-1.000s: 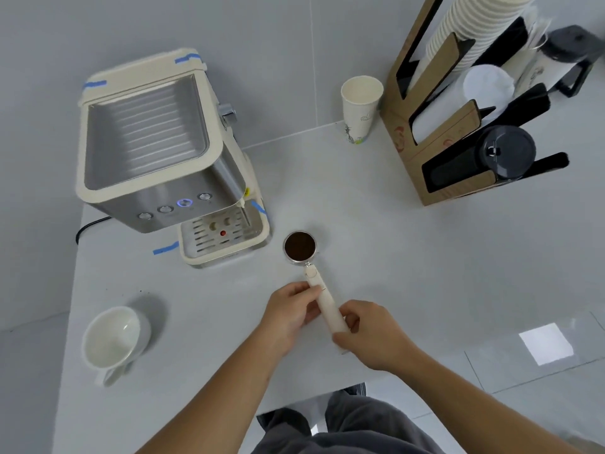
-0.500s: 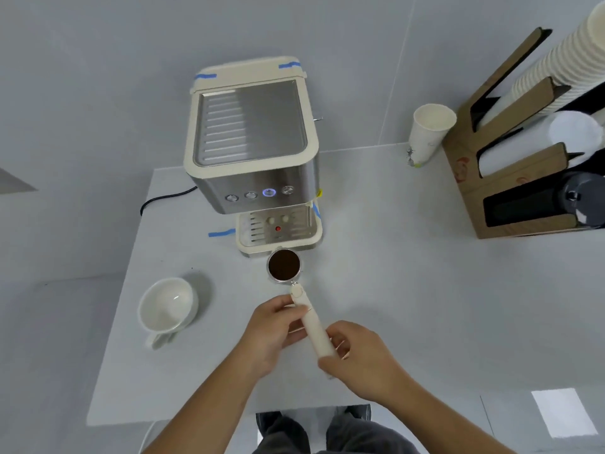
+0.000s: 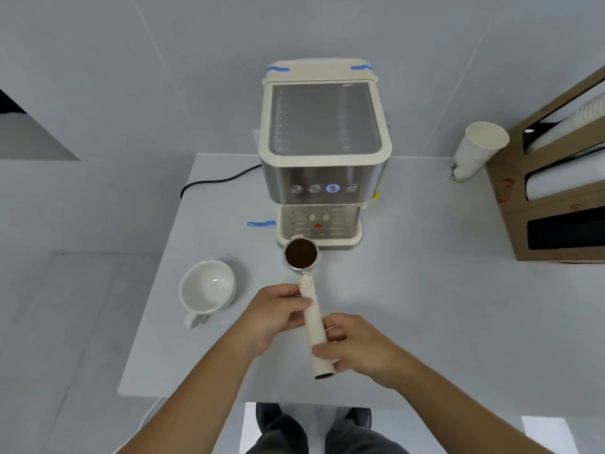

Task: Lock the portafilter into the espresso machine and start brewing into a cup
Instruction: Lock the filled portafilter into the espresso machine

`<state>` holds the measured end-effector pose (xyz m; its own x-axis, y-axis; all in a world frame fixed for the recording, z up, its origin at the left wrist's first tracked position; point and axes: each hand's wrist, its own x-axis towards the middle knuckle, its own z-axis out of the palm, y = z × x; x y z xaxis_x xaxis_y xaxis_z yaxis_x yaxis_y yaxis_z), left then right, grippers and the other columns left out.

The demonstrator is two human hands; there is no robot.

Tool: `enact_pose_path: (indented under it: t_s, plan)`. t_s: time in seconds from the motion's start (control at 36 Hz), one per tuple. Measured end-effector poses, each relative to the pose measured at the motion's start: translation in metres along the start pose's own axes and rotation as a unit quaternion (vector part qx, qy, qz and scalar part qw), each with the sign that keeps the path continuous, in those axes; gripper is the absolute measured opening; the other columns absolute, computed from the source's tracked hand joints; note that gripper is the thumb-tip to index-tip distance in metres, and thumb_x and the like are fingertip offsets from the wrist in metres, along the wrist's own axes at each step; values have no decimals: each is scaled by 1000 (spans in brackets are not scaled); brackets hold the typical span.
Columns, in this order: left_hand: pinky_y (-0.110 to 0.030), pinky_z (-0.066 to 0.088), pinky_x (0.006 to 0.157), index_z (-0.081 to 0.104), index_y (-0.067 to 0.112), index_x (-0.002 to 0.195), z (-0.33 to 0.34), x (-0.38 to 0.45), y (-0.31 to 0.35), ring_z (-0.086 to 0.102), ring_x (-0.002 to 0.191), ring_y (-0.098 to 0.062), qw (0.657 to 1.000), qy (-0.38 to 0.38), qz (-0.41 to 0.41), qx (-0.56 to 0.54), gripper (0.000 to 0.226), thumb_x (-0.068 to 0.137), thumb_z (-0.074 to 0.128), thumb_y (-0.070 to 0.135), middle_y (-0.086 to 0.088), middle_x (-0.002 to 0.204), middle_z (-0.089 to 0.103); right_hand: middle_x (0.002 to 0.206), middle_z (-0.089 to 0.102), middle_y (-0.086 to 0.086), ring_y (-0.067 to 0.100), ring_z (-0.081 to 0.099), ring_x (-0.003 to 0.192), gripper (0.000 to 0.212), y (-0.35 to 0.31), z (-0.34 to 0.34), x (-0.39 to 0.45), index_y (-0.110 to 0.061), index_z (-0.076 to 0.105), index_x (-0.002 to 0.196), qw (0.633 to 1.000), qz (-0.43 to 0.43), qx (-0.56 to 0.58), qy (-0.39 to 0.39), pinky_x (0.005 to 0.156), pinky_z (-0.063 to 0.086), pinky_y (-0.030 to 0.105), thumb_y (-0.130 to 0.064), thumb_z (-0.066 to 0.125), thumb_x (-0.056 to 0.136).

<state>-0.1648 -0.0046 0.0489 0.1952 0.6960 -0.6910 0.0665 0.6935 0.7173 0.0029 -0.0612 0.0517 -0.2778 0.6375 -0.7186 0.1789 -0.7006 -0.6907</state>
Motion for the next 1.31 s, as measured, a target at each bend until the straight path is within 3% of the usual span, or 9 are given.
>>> enact_pose_path:
  t_s: [0.36, 0.5, 0.81, 0.94, 1.0, 1.17, 1.31]
  plan:
    - [-34, 60, 84, 71, 5, 108, -11, 3, 6, 74, 93, -23, 999, -21, 0, 45, 23, 85, 67, 3, -11, 106, 74, 100, 71, 9, 19, 72, 92, 33, -9, 15, 5, -11, 64, 112, 1000, 13, 0, 4, 74, 63, 39, -4, 73, 81]
    - [-28, 60, 77, 72, 8, 103, -9, 5, 9, 73, 91, -20, 997, -16, 10, 79, 17, 87, 65, 5, -9, 103, 74, 96, 70, 10, 19, 71, 88, 30, -10, 14, 6, -10, 65, 110, 1000, 17, 9, 13, 73, 63, 40, -3, 72, 82]
    - [-33, 58, 88, 73, 20, 106, -13, 0, 23, 71, 95, -15, 981, -18, 37, 192, 18, 89, 65, 19, -1, 104, 74, 97, 68, 9, 21, 70, 91, 36, -14, 5, 11, -10, 63, 115, 999, 7, 31, -16, 76, 63, 44, -2, 72, 81]
    - [-26, 55, 88, 73, 32, 101, -20, -17, 47, 69, 93, -6, 944, -11, 102, 315, 14, 89, 67, 30, 11, 97, 74, 100, 68, 12, 28, 70, 101, 38, -18, -6, 16, -6, 61, 115, 998, -1, 57, -22, 80, 61, 52, -1, 73, 80]
    - [-23, 53, 89, 72, 32, 108, -22, -24, 60, 67, 94, -2, 925, -6, 132, 356, 21, 88, 68, 34, 14, 99, 71, 100, 70, 12, 29, 70, 103, 38, -22, -11, 18, -5, 61, 115, 998, -3, 59, -22, 81, 60, 53, -1, 73, 80]
    - [-9, 48, 74, 72, 38, 98, -18, -48, 115, 69, 80, 0, 902, 19, 272, 334, 17, 86, 71, 26, 11, 87, 72, 100, 70, 10, 25, 71, 96, 38, -33, -20, 26, -4, 60, 116, 998, -13, 58, -24, 81, 60, 54, 2, 72, 81]
    - [-8, 49, 78, 74, 26, 103, -15, -50, 162, 69, 79, 2, 864, 66, 362, 345, 19, 84, 72, 21, 10, 89, 74, 96, 68, 8, 22, 70, 90, 35, -44, -28, 34, -6, 61, 113, 998, -22, 59, -21, 80, 61, 52, 2, 72, 81]
